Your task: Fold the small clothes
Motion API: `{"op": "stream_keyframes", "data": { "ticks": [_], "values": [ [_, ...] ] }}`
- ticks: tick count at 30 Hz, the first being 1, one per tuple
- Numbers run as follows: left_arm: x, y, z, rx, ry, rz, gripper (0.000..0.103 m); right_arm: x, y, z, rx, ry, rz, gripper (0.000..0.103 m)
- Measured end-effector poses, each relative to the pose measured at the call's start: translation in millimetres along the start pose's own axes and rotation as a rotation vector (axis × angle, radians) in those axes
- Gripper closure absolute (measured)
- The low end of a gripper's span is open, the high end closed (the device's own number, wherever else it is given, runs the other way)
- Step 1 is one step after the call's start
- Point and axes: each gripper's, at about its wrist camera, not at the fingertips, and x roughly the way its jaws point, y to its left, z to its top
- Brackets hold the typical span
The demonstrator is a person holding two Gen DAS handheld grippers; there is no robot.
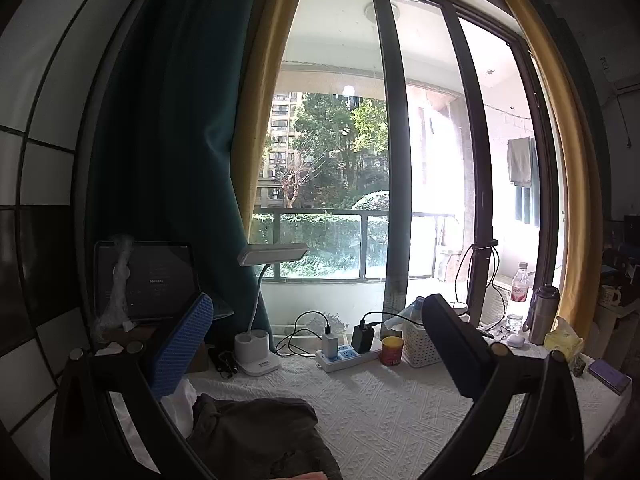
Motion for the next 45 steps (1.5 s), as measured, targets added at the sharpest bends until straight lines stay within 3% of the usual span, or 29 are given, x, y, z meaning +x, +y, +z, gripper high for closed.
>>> {"op": "stream_keyframes", "data": {
  "ticks": [45],
  "values": [
    [-0.5, -2.6, 2.2, -0.003, -0.005, -0.014, 0.000, -3.5, -0.6, -0.3, 0.004, 0.001, -0.004, 0.021]
  ]
}}
